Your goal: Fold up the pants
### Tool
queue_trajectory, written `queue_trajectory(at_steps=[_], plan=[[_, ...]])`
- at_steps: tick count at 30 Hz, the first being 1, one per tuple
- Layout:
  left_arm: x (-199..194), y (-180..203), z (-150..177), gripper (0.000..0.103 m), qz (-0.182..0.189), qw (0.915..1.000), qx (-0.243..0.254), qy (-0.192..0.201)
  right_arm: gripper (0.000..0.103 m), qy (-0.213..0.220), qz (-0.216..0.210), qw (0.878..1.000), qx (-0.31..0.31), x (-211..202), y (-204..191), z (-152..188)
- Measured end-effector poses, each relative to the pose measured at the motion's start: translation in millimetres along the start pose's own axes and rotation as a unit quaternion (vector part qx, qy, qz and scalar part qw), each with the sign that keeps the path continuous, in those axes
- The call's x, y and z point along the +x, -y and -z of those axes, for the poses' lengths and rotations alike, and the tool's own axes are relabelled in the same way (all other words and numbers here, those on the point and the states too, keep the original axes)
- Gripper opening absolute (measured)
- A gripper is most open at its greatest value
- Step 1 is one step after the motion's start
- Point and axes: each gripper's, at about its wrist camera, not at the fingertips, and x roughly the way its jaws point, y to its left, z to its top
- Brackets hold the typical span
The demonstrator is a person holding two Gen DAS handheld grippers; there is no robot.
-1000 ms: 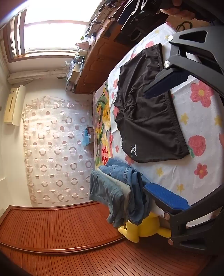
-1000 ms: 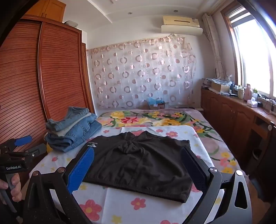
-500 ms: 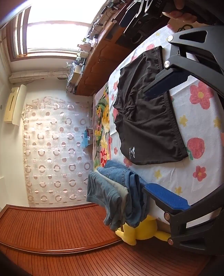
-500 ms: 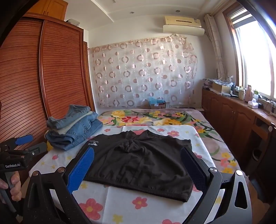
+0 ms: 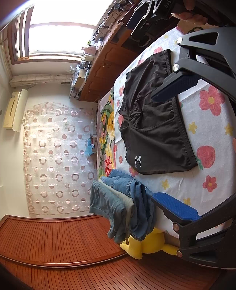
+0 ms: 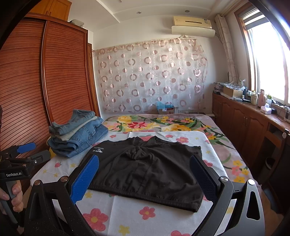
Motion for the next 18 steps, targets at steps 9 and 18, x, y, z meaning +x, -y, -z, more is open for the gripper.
queue_trajectory(at_steps=[9,18], plan=[[-0.1,-0.4,-0.3,0.1,0.0,1.0,0.0,0.0,0.1,0.0,0.0,1.0,0.0,0.1,-0.3,0.0],[0.4,0.9,-1.0,0.101,-0.003,1.0,0.004,0.001,0.1,0.0,0.0,1.0,-0.001,0.2,-0.3,-0.2]])
